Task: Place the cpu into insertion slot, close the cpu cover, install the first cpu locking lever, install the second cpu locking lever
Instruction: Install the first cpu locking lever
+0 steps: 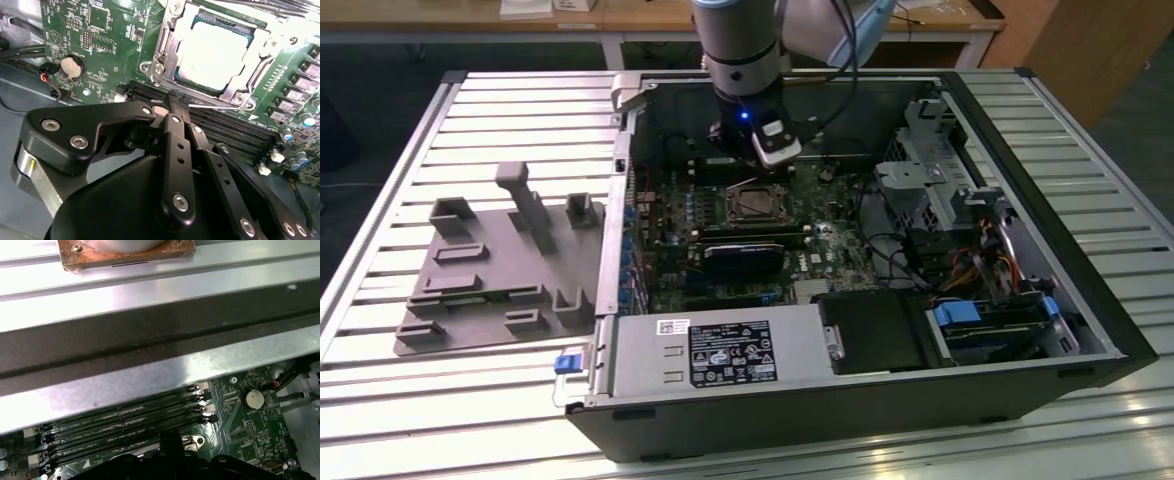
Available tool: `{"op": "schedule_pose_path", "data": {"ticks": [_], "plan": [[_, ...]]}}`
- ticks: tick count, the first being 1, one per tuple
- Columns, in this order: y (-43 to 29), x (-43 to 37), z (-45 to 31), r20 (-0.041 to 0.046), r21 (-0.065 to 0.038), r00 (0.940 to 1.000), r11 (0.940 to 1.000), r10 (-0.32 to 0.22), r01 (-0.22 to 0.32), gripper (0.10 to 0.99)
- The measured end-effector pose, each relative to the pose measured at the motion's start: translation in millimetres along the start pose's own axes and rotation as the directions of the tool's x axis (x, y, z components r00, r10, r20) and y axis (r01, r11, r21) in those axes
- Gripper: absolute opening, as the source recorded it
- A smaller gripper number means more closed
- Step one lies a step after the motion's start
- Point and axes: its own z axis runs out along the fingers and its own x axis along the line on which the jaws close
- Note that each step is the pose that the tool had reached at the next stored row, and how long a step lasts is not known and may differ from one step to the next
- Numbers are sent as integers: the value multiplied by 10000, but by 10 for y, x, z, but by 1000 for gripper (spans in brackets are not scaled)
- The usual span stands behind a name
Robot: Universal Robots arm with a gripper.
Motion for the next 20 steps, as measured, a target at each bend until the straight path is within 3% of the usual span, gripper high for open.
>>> {"op": "schedule_pose_path", "data": {"ticks": [15, 20], "plan": [[49, 80, 6, 267, 127, 9992, 9995, 296, -299, 102], [66, 89, 17, 388, 262, 9984, 9988, 404, -414, 102]]}}
